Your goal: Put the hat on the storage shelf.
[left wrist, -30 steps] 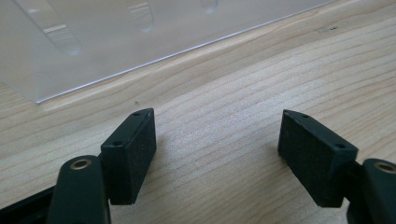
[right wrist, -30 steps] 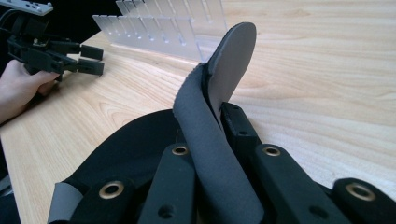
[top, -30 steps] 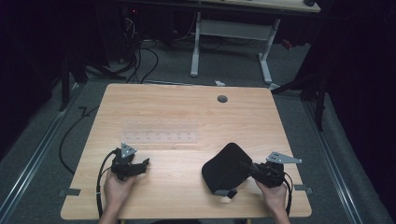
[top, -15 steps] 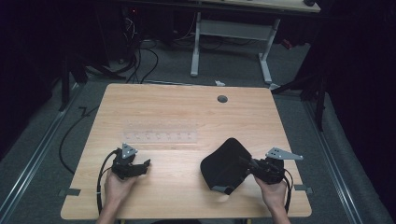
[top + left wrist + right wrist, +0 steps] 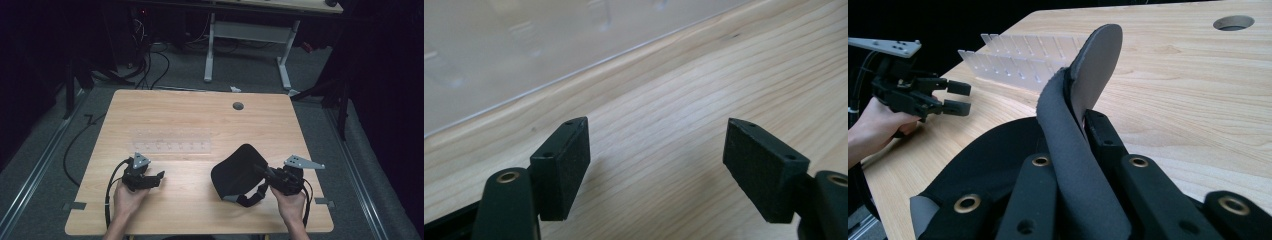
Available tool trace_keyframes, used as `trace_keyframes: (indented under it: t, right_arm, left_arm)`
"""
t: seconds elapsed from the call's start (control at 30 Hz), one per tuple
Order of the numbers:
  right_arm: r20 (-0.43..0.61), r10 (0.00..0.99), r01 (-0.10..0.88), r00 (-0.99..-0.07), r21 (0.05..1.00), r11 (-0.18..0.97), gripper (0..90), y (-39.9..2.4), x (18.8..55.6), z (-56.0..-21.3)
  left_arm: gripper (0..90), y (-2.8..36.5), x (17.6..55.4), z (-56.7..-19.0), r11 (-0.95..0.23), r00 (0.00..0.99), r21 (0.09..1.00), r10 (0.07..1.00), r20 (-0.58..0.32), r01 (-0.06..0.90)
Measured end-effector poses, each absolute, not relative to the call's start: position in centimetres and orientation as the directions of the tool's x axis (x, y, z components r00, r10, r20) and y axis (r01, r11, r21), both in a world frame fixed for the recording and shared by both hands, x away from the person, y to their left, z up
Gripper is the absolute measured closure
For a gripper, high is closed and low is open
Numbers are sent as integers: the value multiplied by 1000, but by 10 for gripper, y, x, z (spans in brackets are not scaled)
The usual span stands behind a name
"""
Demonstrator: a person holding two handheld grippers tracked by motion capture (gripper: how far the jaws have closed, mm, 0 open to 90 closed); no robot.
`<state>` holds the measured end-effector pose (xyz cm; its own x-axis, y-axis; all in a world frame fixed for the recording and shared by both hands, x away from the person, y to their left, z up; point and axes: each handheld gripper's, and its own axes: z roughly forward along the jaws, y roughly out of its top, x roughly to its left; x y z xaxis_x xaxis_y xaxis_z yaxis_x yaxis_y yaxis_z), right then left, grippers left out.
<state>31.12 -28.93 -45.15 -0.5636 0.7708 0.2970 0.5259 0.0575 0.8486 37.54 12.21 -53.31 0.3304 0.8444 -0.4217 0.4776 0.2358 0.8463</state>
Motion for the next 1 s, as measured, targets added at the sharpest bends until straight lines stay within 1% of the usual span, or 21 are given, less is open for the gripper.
trace_keyframes:
  t: [0.1, 0.23, 0.6, 0.77, 1.0]
  right_arm:
    - [302, 768, 526, -565, 849, 54, 835, -287, 313, -451]
    - [309, 762, 528, -569, 848, 50, 835, -282, 314, -450]
    - [330, 756, 533, -565, 845, 30, 836, -274, 319, -448]
    - [331, 754, 533, -567, 845, 30, 835, -270, 321, -447]
    - [333, 751, 537, -570, 843, 33, 835, -262, 323, -446]
  left_arm:
    - [281, 117, 371, -528, 218, 354, 844, 835, -421, 490]
    - [281, 108, 362, -518, 213, 410, 848, 801, -436, 485]
    - [274, 75, 334, -493, 130, 581, 888, 713, -393, 441]
    - [275, 65, 329, -492, 104, 611, 890, 691, -385, 443]
    - [275, 56, 325, -487, 98, 640, 890, 661, -392, 445]
